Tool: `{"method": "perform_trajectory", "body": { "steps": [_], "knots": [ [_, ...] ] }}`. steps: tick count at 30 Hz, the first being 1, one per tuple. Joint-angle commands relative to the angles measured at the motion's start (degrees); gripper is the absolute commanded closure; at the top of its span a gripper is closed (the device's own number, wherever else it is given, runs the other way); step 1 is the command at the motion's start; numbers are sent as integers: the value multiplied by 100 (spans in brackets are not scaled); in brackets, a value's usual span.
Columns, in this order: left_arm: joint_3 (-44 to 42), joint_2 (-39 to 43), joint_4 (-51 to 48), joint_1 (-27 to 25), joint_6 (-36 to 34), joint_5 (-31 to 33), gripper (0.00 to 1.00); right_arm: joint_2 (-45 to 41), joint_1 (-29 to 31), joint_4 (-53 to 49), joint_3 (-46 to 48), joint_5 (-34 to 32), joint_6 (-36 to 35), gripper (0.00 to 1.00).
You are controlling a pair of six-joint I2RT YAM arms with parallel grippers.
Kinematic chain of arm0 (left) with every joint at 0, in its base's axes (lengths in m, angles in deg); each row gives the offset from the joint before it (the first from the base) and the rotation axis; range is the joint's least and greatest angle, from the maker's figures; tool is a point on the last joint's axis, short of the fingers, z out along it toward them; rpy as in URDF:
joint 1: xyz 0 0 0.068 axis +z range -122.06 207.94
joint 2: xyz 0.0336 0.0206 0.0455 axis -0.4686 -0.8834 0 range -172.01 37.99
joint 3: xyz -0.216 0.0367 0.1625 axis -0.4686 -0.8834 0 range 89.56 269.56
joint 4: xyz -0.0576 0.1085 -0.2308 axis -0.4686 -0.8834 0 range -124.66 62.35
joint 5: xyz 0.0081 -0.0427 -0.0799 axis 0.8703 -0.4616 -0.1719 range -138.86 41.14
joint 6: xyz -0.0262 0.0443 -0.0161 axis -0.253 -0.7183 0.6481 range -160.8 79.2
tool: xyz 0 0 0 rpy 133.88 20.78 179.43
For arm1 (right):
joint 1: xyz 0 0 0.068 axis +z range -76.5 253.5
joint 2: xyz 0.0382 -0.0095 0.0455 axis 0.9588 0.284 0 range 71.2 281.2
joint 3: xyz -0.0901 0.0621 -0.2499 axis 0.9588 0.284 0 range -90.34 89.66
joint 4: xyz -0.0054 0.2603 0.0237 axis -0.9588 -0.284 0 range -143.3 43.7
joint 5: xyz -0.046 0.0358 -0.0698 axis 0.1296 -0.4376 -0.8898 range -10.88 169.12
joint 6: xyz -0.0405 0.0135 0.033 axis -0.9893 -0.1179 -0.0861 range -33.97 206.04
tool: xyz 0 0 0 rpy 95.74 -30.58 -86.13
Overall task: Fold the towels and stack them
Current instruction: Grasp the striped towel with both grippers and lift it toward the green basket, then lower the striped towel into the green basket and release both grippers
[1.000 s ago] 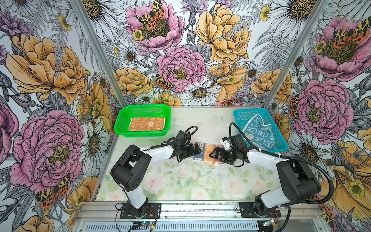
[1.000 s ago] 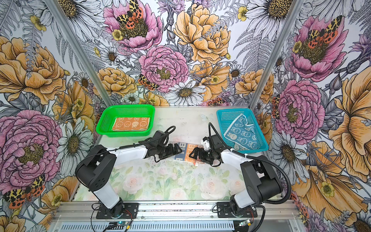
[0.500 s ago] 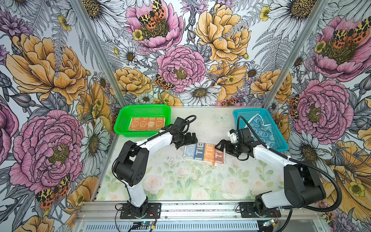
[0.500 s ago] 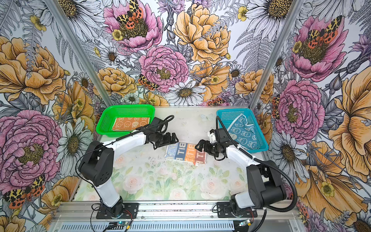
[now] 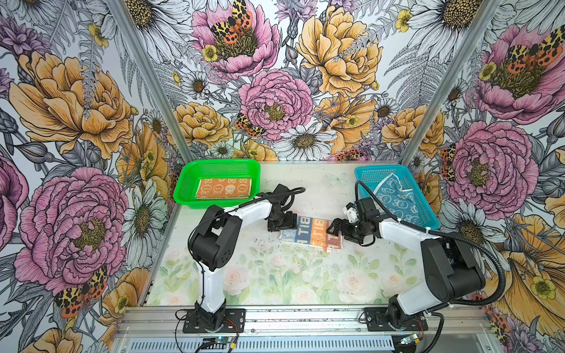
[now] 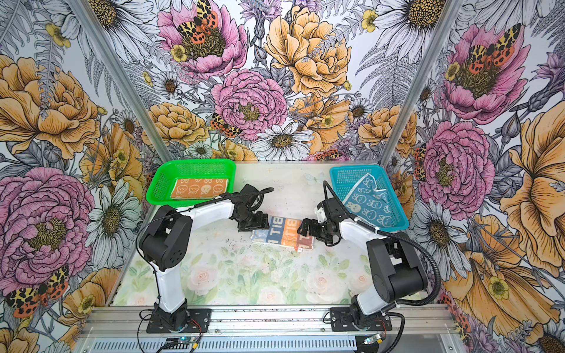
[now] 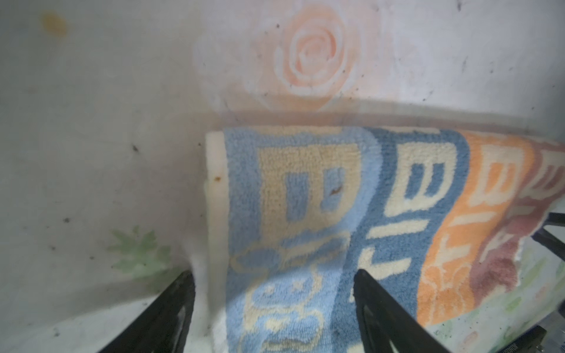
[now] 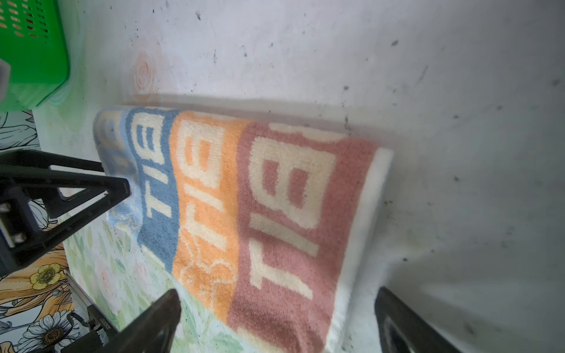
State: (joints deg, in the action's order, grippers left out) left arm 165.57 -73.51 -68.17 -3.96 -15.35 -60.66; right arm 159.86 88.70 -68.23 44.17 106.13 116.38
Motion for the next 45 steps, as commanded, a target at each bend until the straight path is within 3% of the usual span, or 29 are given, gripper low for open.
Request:
{"method": "perform_trajectory", "body": {
  "steps": [1, 7, 10, 14, 23, 32, 39, 45],
  "knots": [
    [121, -200, -248, -66, -158, 168, 26, 115, 77, 197, 84, -51, -49, 1],
    [248, -382, -471, -222, -260, 338, 58, 254, 172, 423, 146, 18, 91, 1],
    [274, -448, -499, -254, -274, 324, 81, 273, 202, 480, 155, 34, 140, 1],
    [441, -503, -690, -264, -408, 419, 99, 207, 210, 487, 102, 50, 148, 1],
    [1882, -501, -2021, 121, -1210, 1741, 100, 325, 305, 462, -673, 446, 27, 1],
    [3875, -769, -2849, 791, -1814, 2721, 100, 1041, 513, 436, -2304, 573, -84, 1],
    [5229, -1237, -2910, 1021, -2791, 3735, 100, 1691, 644, 431, -3598, 699, 53, 1],
    [5794, -1543, -2895, 1532, -3387, 3843, 100, 2185, 812, 399, -4485, 522, -13, 1]
  ]
}}
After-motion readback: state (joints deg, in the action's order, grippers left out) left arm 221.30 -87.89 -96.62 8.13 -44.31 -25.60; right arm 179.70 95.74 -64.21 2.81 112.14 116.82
